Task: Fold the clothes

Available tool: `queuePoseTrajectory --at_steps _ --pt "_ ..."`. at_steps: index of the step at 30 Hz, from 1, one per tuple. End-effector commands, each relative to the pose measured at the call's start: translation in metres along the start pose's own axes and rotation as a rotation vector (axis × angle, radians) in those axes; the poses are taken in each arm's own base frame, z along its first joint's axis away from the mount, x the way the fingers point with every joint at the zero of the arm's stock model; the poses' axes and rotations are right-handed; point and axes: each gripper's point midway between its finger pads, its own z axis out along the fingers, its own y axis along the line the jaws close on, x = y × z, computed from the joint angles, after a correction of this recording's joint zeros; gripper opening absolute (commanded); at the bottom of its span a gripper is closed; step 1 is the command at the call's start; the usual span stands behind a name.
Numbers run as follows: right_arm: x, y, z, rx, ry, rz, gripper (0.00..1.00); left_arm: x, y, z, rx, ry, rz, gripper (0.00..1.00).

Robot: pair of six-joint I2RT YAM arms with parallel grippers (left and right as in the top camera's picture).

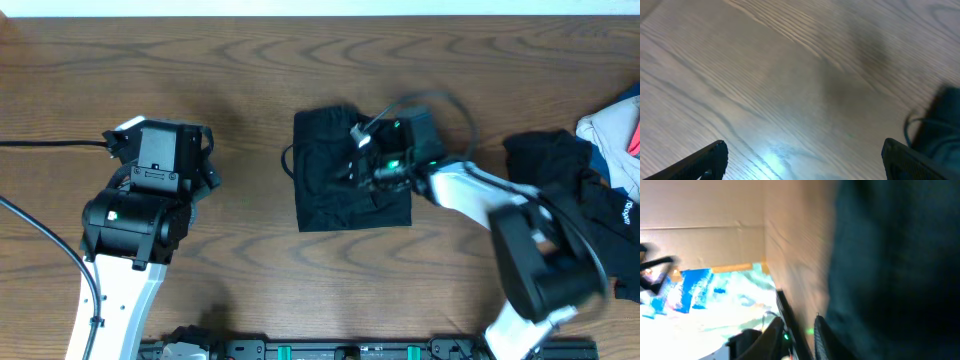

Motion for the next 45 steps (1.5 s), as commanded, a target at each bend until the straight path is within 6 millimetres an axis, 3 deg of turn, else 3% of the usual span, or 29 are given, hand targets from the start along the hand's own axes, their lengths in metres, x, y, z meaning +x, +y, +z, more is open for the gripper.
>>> queuePoseTrajectory --at_steps 1,5,7,11,18,19,21,26,28,29,35,40,45 --pt "-0.017 0.050 -0.033 -0.035 -0.107 -0.144 0.28 0.011 -0.016 0.002 0.090 0.069 0.012 0.98" --pt "-0.033 0.075 -0.072 -0.036 -0.225 -0.243 0.41 0.028 -0.065 -0.004 0.349 0.174 0.168 0.98" --pt "-0.043 0.075 -0.093 -0.024 -0.285 -0.251 0.50 0.036 -0.085 -0.004 0.440 0.221 0.208 0.98" --pt "-0.060 0.058 -0.128 0.007 -0.374 -0.196 0.60 0.046 -0.104 0.007 0.472 0.280 0.238 0.98" --pt "-0.083 0.023 -0.200 0.068 -0.550 -0.092 0.59 0.083 -0.161 0.025 0.630 0.418 0.406 0.99" --pt "-0.084 0.020 -0.207 0.078 -0.567 -0.102 0.56 0.088 -0.166 0.029 0.629 0.428 0.418 0.96" --pt "-0.086 0.011 -0.221 0.107 -0.601 -0.091 0.48 0.100 -0.178 0.040 0.626 0.458 0.449 0.78" --pt "-0.082 -0.019 -0.236 0.217 -0.640 -0.031 0.27 0.128 -0.205 0.062 0.623 0.506 0.513 0.33" --pt "-0.078 -0.036 -0.238 0.293 -0.646 0.000 0.24 0.137 -0.214 0.066 0.630 0.512 0.534 0.11" --pt "-0.075 -0.045 -0.240 0.340 -0.647 0.019 0.24 0.141 -0.217 0.066 0.635 0.513 0.544 0.06" --pt "-0.057 -0.092 -0.255 0.596 -0.657 0.133 0.24 0.160 -0.239 0.051 0.674 0.474 0.625 0.06" --pt "-0.055 -0.093 -0.255 0.602 -0.651 0.134 0.24 0.168 -0.261 0.051 0.671 0.409 0.638 0.06" --pt "-0.053 -0.094 -0.253 0.604 -0.637 0.132 0.25 0.183 -0.264 0.076 0.613 0.472 0.567 0.06"
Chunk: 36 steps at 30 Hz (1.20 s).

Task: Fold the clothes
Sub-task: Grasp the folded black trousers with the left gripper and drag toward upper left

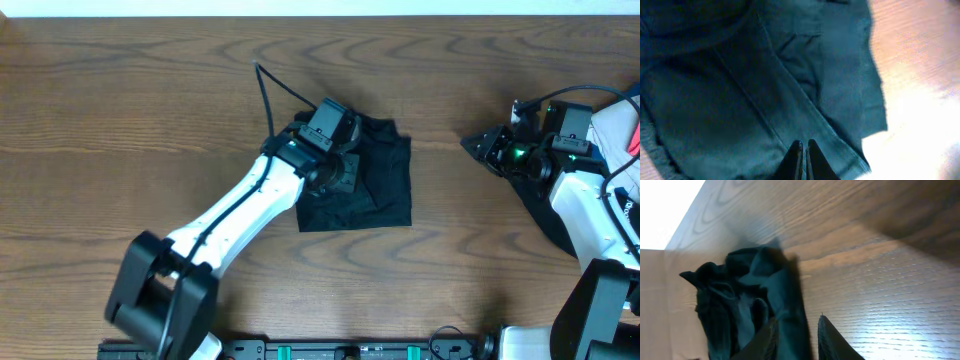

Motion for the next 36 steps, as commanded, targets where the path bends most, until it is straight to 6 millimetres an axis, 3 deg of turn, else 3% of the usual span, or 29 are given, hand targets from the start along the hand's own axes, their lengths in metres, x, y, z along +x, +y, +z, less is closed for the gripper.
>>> queuePoseTrajectory --at_steps 1,11,15,30,36 --pt "-0.003 -0.004 -0.002 0.020 -0.011 -0.032 0.25 0.008 0.021 0.025 -0.062 0.053 -0.086 0.06" --pt "0.001 -0.006 -0.002 0.026 0.002 -0.025 0.25 0.012 0.043 0.067 -0.105 0.090 -0.155 0.06" --pt "0.005 -0.007 -0.002 0.033 0.018 -0.028 0.25 0.011 0.063 0.076 -0.129 0.098 -0.196 0.06" --pt "0.008 -0.009 -0.002 0.038 0.031 -0.030 0.26 -0.014 0.178 0.049 -0.244 0.018 -0.436 0.06" --pt "0.013 -0.011 -0.003 0.045 0.049 -0.030 0.25 -0.026 0.240 0.029 -0.300 -0.074 -0.569 0.06"
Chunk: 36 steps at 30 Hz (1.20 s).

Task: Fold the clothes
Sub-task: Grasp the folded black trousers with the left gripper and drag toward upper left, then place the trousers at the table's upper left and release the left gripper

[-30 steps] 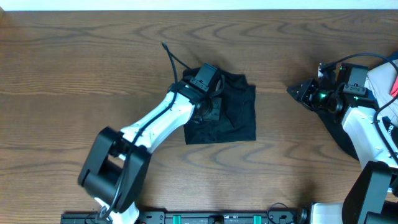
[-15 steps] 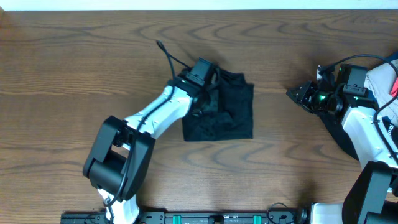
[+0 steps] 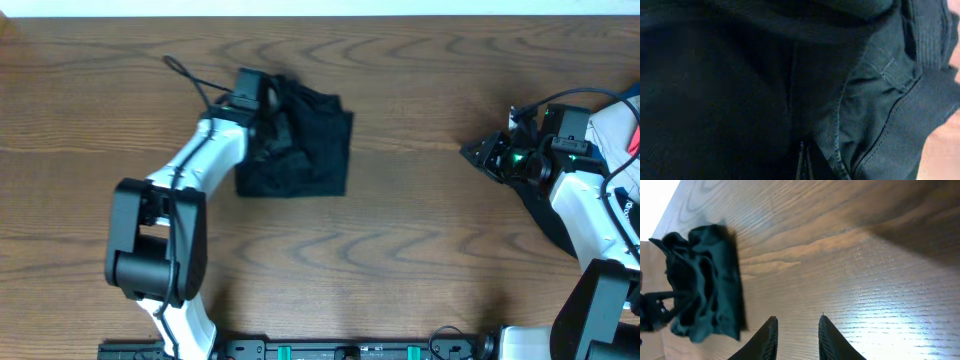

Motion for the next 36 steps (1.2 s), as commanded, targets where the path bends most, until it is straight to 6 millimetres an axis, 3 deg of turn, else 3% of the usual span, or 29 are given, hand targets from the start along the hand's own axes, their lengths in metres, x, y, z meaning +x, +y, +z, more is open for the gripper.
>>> queuePoseTrajectory --at_steps 1,9,15,18,25,30,32,36 --pt "-0.001 -0.002 -0.002 0.006 0.000 -0.024 0.25 -0.012 0.081 0.014 -0.205 -0.032 -0.111 0.06" --pt "0.005 -0.004 -0.002 0.015 0.021 -0.013 0.26 -0.078 0.134 -0.002 -0.202 -0.240 -0.121 0.06" --pt "0.009 -0.005 -0.002 0.020 0.035 -0.017 0.26 -0.109 0.151 0.005 -0.202 -0.348 -0.025 0.06" --pt "0.012 -0.007 -0.002 0.025 0.048 -0.008 0.25 -0.118 0.158 0.018 -0.220 -0.380 0.050 0.06" --pt "0.020 -0.008 -0.002 0.034 0.078 -0.008 0.26 -0.130 0.210 0.044 -0.319 -0.427 0.013 0.06" --pt "0.019 -0.009 -0.002 0.035 0.076 -0.011 0.27 -0.144 0.240 0.039 -0.363 -0.479 0.074 0.06" --pt "0.019 -0.010 -0.002 0.041 0.075 -0.016 0.27 -0.151 0.245 0.033 -0.358 -0.508 0.096 0.06" --pt "0.019 -0.011 -0.002 0.048 0.072 -0.023 0.27 -0.161 0.229 0.032 -0.256 -0.539 0.185 0.06"
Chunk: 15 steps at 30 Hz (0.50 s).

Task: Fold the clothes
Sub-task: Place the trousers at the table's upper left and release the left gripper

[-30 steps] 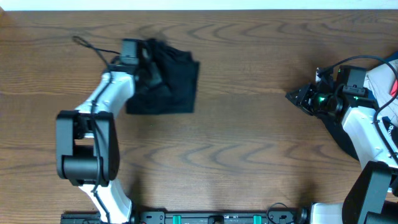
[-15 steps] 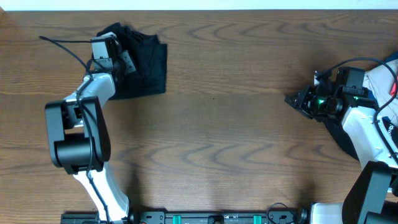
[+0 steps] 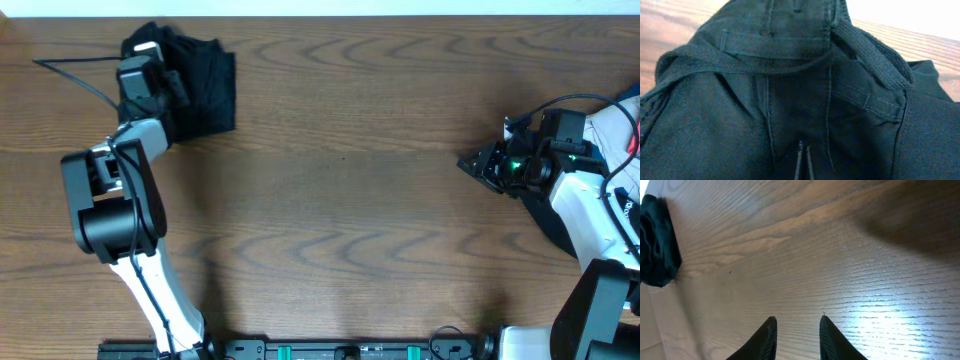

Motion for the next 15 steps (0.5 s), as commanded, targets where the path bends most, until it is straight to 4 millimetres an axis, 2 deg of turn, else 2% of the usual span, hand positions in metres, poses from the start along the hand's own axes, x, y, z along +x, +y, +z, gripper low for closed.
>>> queuePoseTrajectory --at_steps 1,5,15 --pt "-0.002 -0.002 -0.002 0.012 -0.009 -0.027 0.26 0.067 0.017 0.015 0.015 0.136 0.059 0.06" --pt "-0.003 -0.002 -0.001 0.016 -0.012 -0.028 0.27 0.061 0.006 0.020 0.058 0.087 0.067 0.06" --pt "-0.004 -0.003 -0.001 0.023 -0.015 -0.029 0.27 0.051 0.005 0.040 0.064 0.016 0.095 0.06"
